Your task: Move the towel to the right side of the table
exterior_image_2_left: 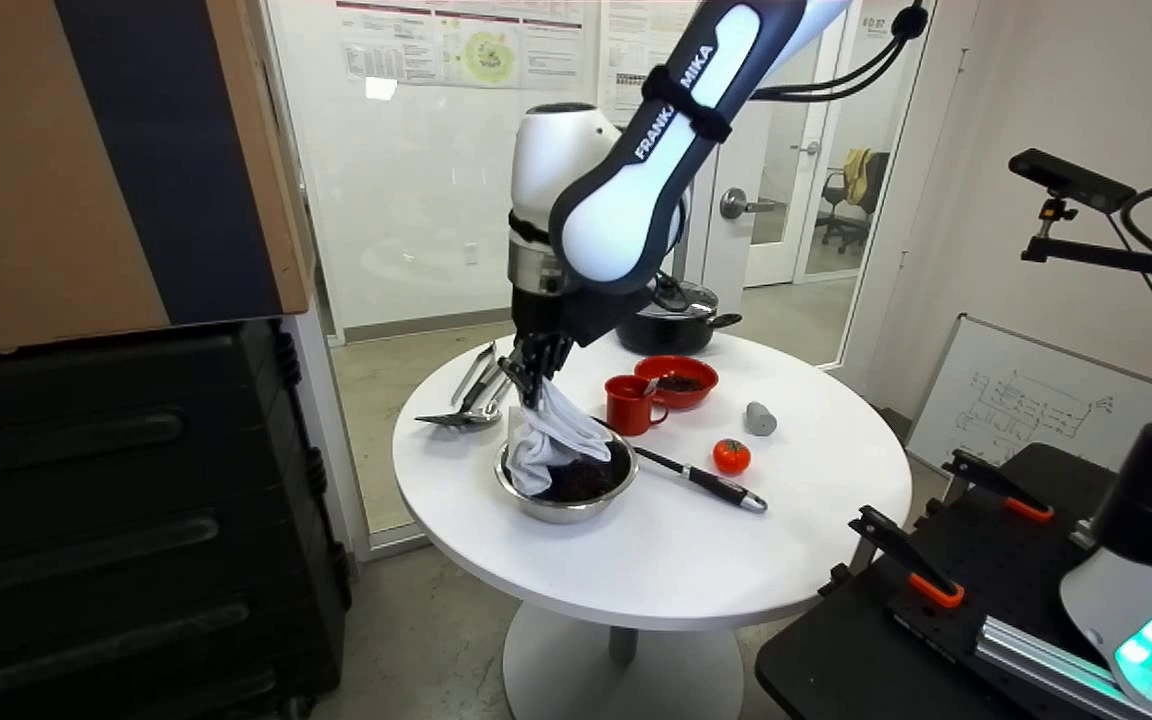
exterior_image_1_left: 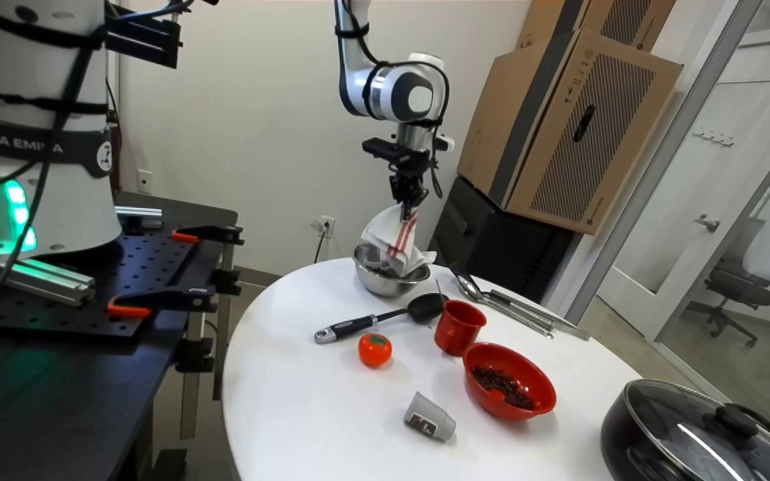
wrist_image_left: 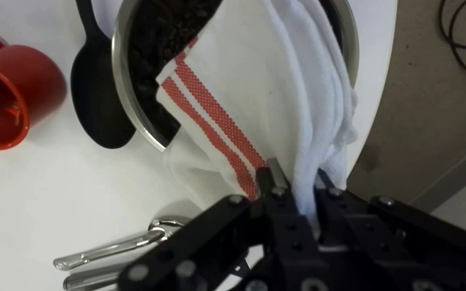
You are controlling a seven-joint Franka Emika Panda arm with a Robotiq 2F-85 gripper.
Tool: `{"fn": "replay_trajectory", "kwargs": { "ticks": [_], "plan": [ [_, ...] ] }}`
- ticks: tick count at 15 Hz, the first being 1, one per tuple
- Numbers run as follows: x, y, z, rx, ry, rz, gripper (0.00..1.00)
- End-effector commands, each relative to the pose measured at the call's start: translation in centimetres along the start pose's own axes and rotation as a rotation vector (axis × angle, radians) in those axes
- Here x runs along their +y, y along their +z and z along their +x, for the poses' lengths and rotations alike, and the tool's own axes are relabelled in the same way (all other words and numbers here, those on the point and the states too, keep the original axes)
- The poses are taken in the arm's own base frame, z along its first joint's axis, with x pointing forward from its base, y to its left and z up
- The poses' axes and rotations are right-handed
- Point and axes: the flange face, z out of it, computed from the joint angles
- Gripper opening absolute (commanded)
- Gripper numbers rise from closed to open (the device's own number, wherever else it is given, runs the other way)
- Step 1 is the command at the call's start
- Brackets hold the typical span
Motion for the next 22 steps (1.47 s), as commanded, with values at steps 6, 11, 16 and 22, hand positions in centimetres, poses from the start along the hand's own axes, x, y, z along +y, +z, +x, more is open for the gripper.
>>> {"fn": "replay_trajectory", "kwargs": {
  "ticks": [6, 11, 16, 22],
  "plan": [
    [0.7, -8.2, -1.7, 0.092, -0.109, 0.130, 0.03],
    [3.1, -12.2, -0.5, 0.193, -0.003, 0.156, 0.03],
    [6.3, -17.2, -0.6, 0.322, 0.089, 0.121, 0.03],
    [11.5, -23.3, -2.7, 0.467, 0.233, 0.051, 0.03]
  ]
}}
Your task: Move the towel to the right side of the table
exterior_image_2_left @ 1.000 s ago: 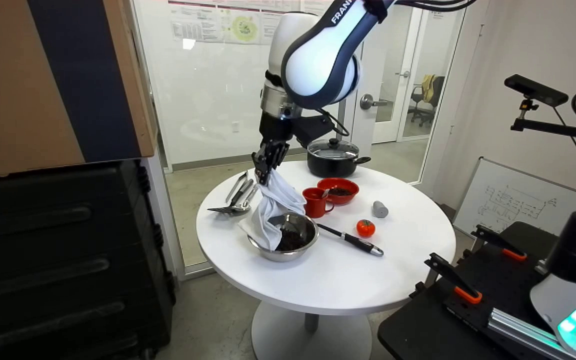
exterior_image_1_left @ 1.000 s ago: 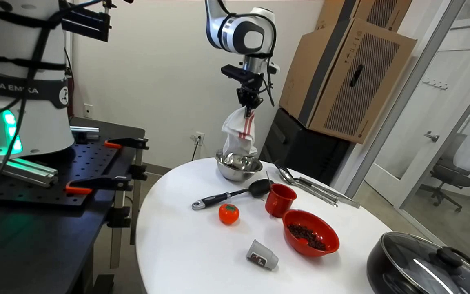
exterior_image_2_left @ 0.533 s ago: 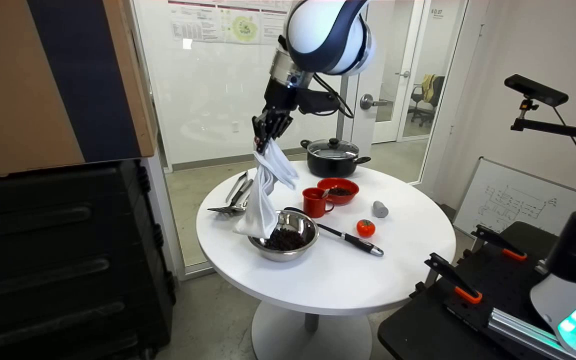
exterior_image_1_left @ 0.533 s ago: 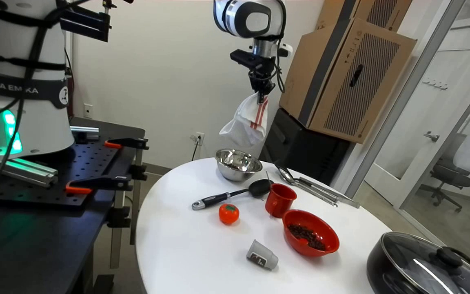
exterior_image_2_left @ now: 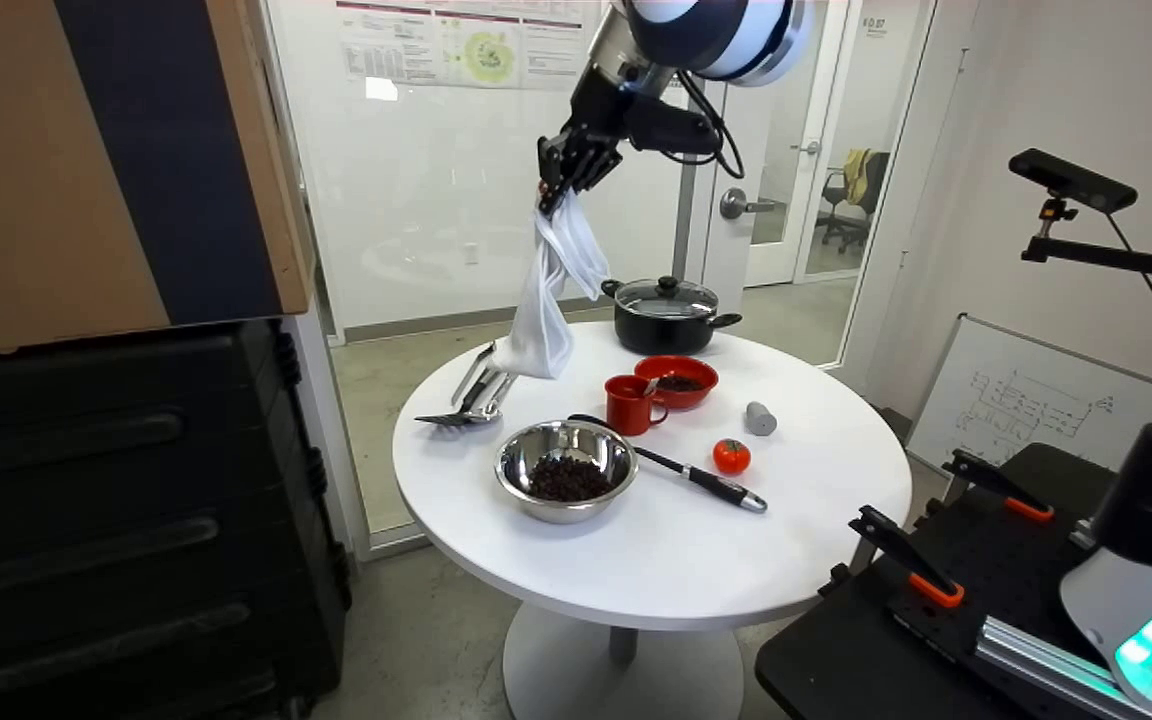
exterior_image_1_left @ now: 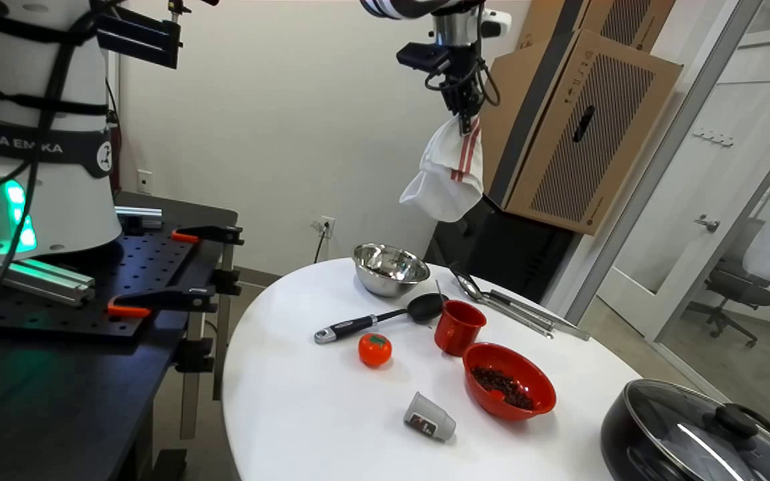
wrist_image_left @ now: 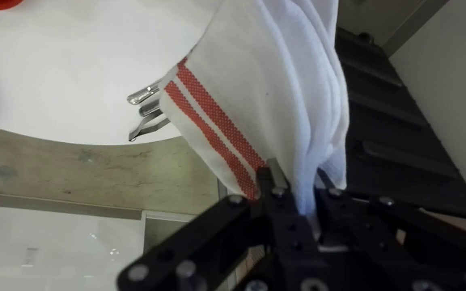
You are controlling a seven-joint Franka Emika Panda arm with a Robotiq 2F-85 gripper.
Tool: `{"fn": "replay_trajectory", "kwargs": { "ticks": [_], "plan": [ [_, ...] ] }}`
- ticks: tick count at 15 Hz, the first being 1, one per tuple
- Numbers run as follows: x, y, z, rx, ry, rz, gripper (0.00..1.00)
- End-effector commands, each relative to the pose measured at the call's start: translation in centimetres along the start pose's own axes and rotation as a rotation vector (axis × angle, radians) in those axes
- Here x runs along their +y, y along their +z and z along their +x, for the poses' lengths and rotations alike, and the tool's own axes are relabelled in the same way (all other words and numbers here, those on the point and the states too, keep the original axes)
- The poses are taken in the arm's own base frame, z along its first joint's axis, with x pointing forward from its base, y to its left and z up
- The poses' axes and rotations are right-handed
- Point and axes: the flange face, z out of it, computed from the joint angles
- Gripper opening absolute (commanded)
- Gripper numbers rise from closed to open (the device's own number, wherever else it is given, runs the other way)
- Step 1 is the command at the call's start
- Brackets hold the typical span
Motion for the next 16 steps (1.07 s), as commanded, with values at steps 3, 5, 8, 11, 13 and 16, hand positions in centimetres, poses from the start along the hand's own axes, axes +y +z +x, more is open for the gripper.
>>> {"fn": "replay_trajectory", "kwargs": {
  "ticks": [3, 5, 8, 11, 13, 16],
  "plan": [
    [6.8, -5.5, -1.1, 0.085, 0.180, -0.134, 0.03],
    [9.7, -6.7, -2.1, 0.091, 0.255, -0.199, 0.03],
    [12.3, -8.1, -3.5, 0.101, 0.320, -0.294, 0.03],
    [12.2, -8.1, -4.6, 0.092, 0.335, -0.352, 0.03],
    [11.3, -7.8, -5.3, 0.083, 0.344, -0.377, 0.03],
    [10.3, -6.8, -6.4, 0.055, 0.371, -0.398, 0.03]
  ]
}}
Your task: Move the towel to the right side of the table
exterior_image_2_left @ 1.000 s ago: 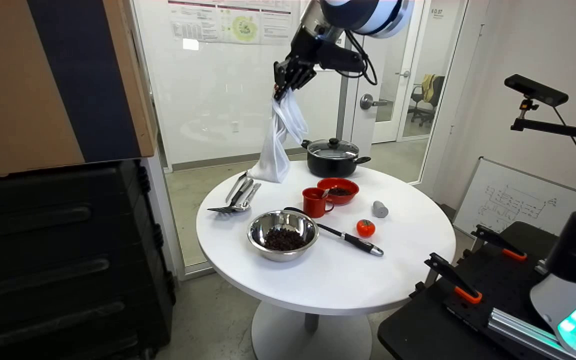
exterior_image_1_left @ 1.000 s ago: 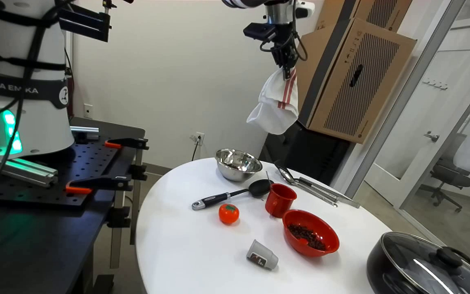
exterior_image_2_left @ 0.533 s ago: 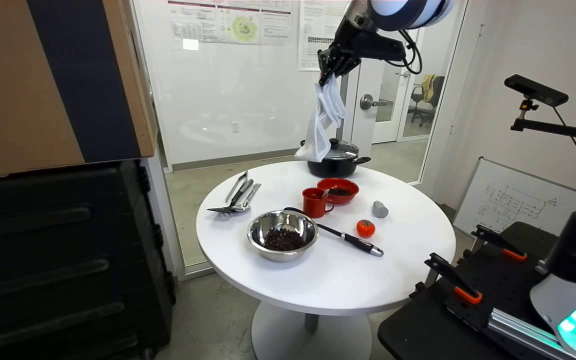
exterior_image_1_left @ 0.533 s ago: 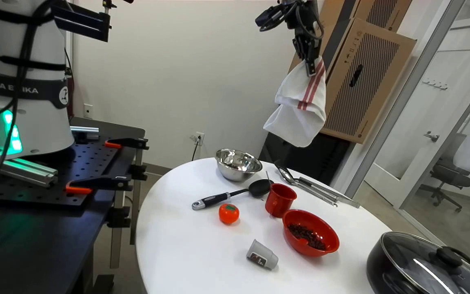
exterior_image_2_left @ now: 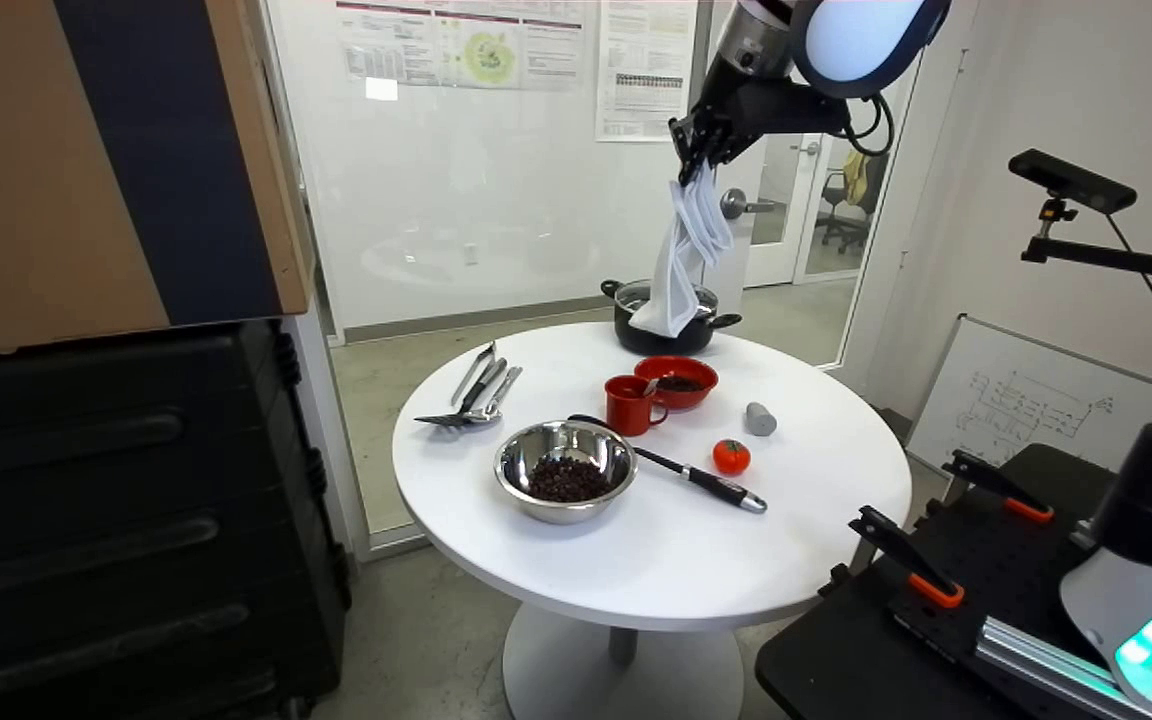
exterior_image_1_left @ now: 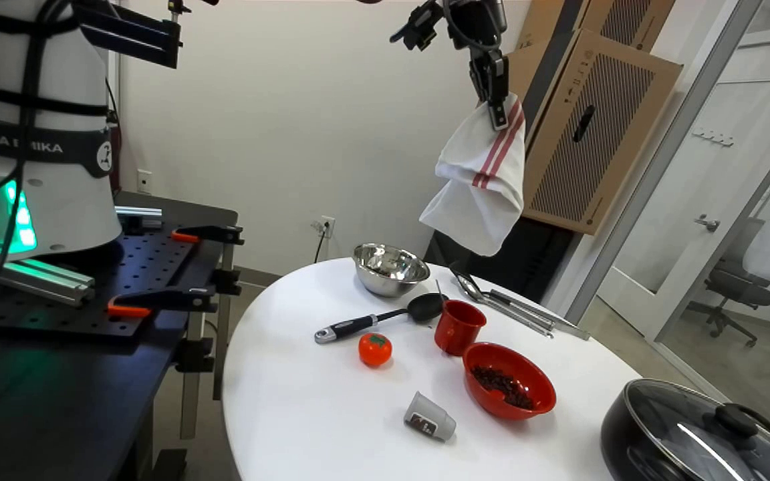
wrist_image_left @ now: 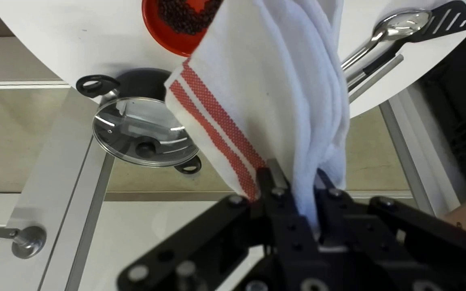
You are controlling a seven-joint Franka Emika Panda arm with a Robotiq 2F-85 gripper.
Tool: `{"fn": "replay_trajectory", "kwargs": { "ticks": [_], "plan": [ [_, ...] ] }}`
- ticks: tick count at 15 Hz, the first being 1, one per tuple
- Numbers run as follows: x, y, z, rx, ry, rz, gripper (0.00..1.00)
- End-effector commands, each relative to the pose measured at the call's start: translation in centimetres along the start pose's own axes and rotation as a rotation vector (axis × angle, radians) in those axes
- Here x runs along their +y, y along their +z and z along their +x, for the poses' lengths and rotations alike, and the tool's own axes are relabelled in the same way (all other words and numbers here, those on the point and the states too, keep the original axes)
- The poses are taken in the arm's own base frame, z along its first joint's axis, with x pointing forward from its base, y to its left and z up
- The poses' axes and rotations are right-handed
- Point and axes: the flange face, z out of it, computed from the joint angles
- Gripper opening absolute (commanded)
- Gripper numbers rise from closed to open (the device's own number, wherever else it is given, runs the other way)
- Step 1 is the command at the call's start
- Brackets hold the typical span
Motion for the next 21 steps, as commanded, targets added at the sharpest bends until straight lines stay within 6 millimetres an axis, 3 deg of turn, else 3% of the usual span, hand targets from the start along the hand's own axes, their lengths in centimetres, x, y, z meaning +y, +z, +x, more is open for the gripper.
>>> {"fn": "replay_trajectory", "kwargs": {
  "ticks": [1, 2, 8, 9, 12, 16, 21],
  "plan": [
    [-0.3, 0.1, -0.5, -0.010, 0.007, -0.008, 0.03],
    [-0.6, 0.2, -0.8, -0.016, 0.008, -0.009, 0.12],
    [-0.4, 0.3, -0.8, -0.018, 0.011, -0.011, 0.12],
    [-0.4, 0.3, -0.8, -0.018, 0.011, -0.011, 0.03],
    [0.7, 1.3, -0.3, -0.031, 0.074, -0.030, 0.03],
    [6.9, 1.6, 1.7, -0.015, 0.267, -0.065, 0.03],
    [16.8, 0.6, 2.9, 0.006, 0.520, -0.128, 0.03]
  ]
}}
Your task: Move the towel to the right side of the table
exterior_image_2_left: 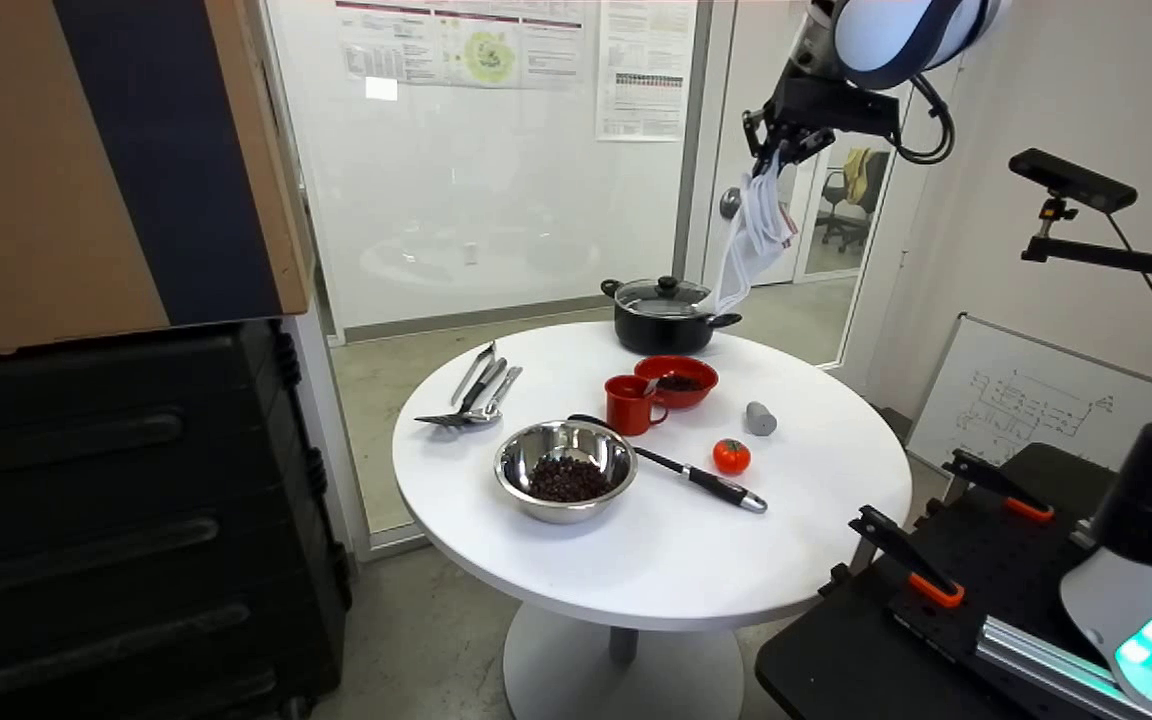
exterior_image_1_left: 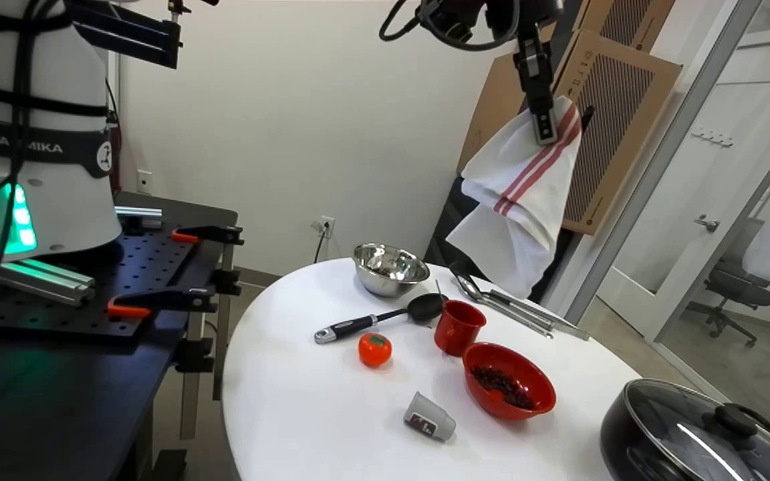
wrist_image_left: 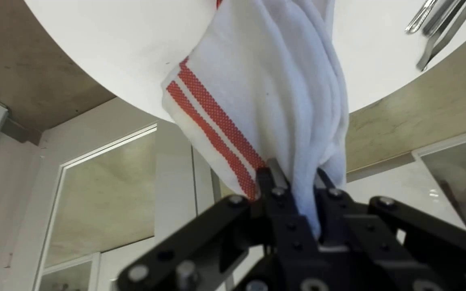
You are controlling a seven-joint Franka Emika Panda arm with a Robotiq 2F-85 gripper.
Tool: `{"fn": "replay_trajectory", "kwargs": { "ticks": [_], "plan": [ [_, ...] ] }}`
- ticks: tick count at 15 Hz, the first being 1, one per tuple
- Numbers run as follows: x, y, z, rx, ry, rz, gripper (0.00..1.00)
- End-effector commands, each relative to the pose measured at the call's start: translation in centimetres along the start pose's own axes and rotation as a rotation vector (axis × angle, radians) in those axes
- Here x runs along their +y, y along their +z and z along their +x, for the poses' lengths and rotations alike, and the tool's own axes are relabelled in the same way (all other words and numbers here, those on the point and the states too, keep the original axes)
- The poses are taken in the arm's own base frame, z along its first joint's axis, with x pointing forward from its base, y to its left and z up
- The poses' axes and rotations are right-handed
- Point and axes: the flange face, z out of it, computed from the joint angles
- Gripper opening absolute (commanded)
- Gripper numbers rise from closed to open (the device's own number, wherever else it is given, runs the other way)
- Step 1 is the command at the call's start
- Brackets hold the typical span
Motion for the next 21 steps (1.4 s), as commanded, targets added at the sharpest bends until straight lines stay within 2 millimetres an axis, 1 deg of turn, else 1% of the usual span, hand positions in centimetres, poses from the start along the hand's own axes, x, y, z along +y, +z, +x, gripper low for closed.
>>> {"fn": "replay_trajectory", "kwargs": {
  "ticks": [1, 4, 6, 9, 10, 11, 12, 14, 18, 21],
  "plan": [
    [5.0, -0.5, 2.9, 0.022, 0.151, -0.034, 0.03],
    [9.9, -0.2, 4.8, 0.047, 0.269, -0.098, 0.03],
    [12.9, 0.0, 5.6, 0.066, 0.344, -0.145, 0.03],
    [16.4, 1.6, 5.6, 0.064, 0.426, -0.249, 0.03],
    [17.3, 2.6, 5.2, 0.052, 0.459, -0.292, 0.03],
    [17.9, 3.3, 4.8, 0.044, 0.482, -0.326, 0.03],
    [18.5, 4.5, 4.2, 0.037, 0.504, -0.368, 0.03],
    [18.8, 6.5, 2.9, 0.022, 0.538, -0.440, 0.03],
    [18.0, 10.6, 0.1, -0.008, 0.552, -0.561, 0.03],
    [17.4, 13.1, -1.5, -0.022, 0.575, -0.616, 0.03]
  ]
}}
